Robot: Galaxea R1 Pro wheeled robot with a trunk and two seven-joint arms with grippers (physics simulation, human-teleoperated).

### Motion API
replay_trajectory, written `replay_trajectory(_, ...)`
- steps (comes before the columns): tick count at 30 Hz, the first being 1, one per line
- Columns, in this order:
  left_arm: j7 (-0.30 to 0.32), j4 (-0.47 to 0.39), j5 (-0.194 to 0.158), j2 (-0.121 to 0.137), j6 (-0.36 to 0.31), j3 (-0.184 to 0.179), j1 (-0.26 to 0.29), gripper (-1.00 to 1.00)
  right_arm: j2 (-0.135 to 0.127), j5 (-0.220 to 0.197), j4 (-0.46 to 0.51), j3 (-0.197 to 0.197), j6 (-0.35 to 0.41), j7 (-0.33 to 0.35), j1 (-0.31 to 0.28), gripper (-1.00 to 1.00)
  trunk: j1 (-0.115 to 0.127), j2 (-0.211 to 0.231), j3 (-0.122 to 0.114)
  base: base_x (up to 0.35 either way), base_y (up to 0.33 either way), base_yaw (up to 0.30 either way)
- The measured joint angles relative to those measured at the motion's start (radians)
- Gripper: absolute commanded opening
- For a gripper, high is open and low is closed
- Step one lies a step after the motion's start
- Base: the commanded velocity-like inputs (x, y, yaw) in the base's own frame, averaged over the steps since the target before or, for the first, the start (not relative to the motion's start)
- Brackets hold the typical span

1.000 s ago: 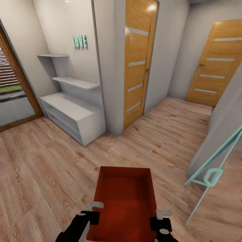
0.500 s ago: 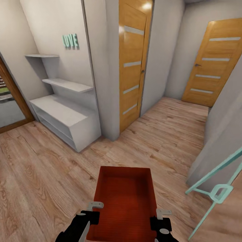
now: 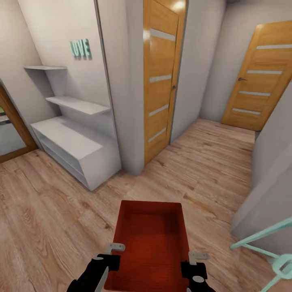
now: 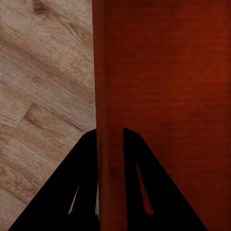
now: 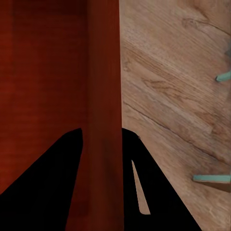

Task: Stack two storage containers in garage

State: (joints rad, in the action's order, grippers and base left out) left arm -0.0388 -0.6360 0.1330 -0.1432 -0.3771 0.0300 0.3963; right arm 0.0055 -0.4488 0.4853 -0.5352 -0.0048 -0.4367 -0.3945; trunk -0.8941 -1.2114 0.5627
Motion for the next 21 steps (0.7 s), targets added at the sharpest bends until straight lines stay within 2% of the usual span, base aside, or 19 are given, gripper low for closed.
replay_trajectory(21, 0.000, 0.001, -0.001, 0.000, 0.000, 0.000, 0.000, -1.00, -0.001, -0.002, 0.000, -0.003, 0.000, 0.000, 0.000, -1.00, 0.000, 0.000, 0.000, 0.323, 0.000, -0.002)
